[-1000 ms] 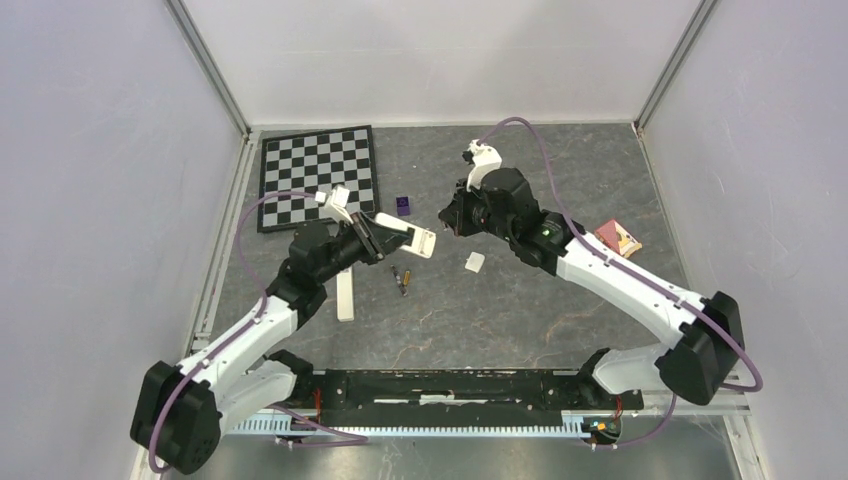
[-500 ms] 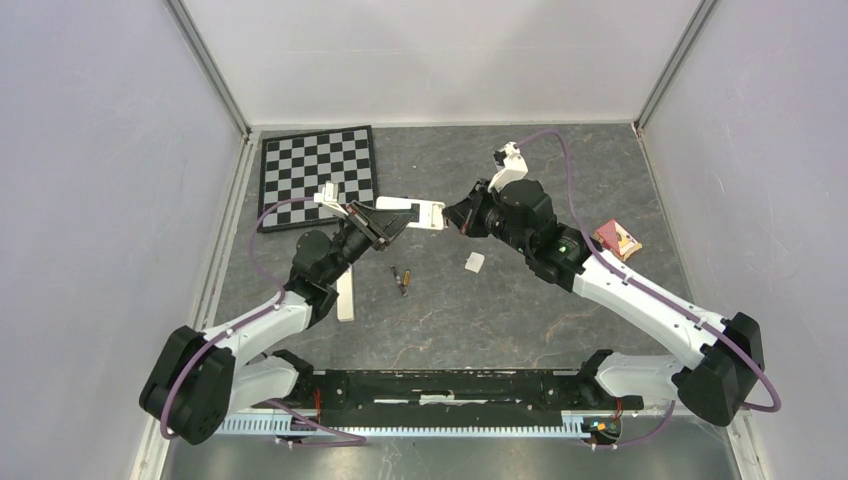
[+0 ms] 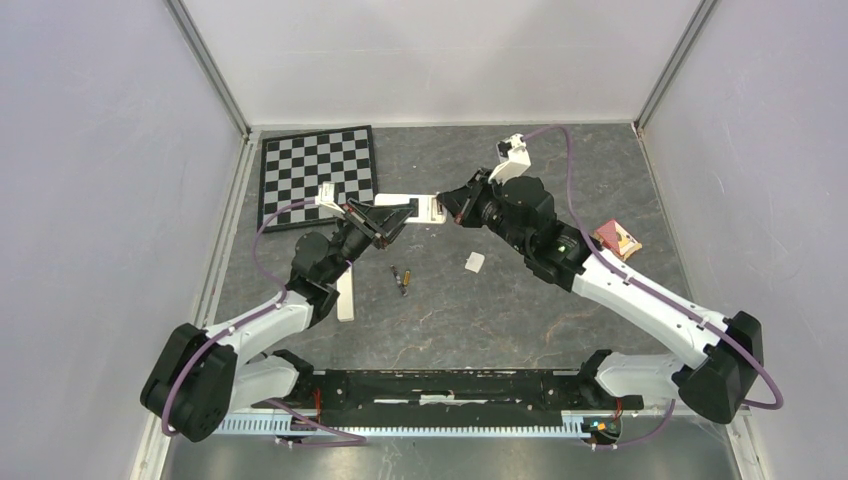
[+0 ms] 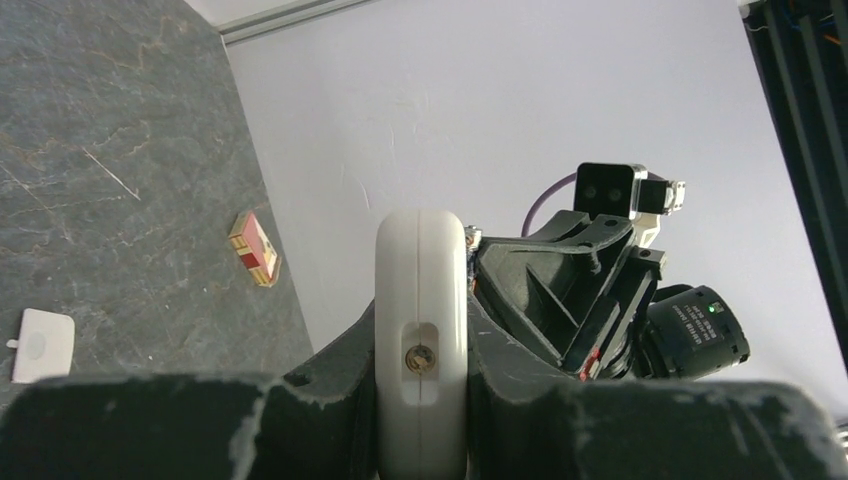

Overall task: Load the batteries into the remote control
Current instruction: Load the battery into the remote control.

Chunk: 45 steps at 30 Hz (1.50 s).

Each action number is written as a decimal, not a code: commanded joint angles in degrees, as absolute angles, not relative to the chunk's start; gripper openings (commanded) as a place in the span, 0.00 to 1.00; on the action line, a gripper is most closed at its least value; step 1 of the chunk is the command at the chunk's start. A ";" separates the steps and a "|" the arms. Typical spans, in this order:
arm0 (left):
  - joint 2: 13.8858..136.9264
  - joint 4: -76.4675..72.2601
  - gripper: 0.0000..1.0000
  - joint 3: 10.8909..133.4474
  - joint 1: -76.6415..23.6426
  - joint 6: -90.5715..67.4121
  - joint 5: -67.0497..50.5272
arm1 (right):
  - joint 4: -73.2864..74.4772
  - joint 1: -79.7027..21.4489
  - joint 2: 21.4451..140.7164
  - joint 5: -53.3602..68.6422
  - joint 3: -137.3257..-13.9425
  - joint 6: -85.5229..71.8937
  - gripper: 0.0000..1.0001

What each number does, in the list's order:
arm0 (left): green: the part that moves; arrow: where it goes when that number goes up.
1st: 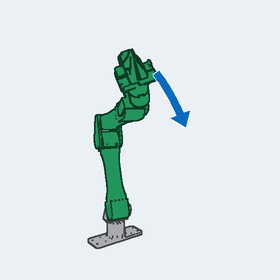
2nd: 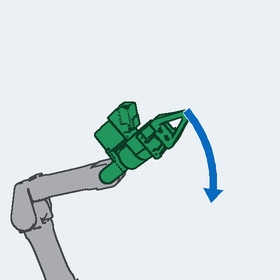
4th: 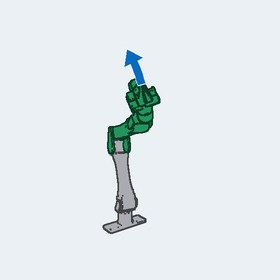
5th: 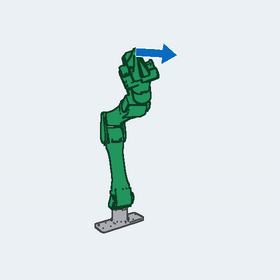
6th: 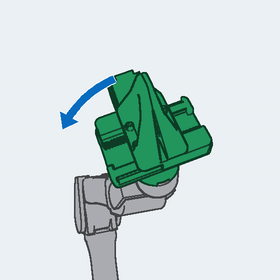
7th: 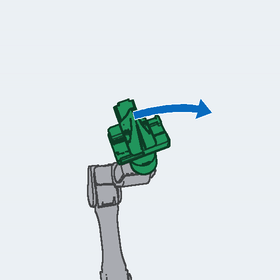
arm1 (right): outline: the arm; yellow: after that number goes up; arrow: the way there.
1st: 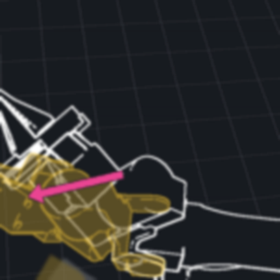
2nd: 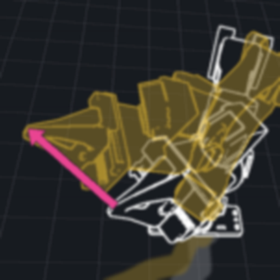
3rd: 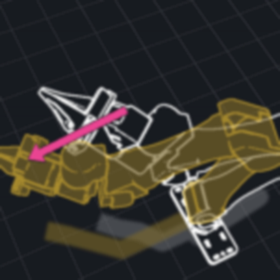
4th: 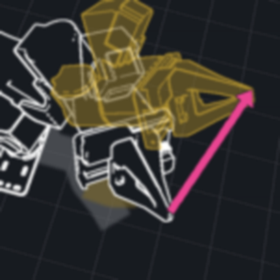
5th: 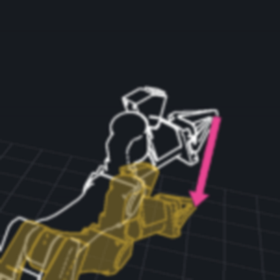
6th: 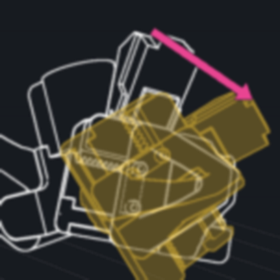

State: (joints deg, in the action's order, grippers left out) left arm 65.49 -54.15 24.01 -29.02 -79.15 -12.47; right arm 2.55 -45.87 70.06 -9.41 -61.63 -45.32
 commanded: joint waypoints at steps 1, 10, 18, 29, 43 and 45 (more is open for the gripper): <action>64.08 -56.94 0.02 25.49 -29.27 -83.46 -12.35 | 0.44 -47.24 70.65 -13.76 -64.08 -44.87 0.00; 64.72 -59.32 0.02 25.45 -29.40 -86.90 -13.03 | -1.63 -49.56 71.28 -20.94 -64.97 -41.57 0.01; 66.23 -63.10 0.02 25.41 -29.86 -89.62 -12.22 | -2.02 -52.94 72.24 -27.05 -64.62 -39.78 0.03; 66.71 -62.49 0.02 24.09 -29.89 -86.48 -11.34 | -1.61 -53.61 70.86 -26.28 -64.60 -34.09 0.32; 66.21 -64.38 0.02 22.32 -29.88 -84.93 -13.08 | 7.20 -53.33 73.51 -12.95 -71.99 -19.84 0.45; 66.20 -64.50 0.02 22.41 -29.88 -84.65 -13.50 | 8.77 -53.35 73.79 -11.96 -72.71 -17.70 0.43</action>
State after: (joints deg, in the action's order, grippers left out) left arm 67.33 -60.25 22.22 -29.71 -86.94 -12.36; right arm 4.84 -53.49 72.95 -16.56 -68.79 -24.62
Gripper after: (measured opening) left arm 0.282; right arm 0.453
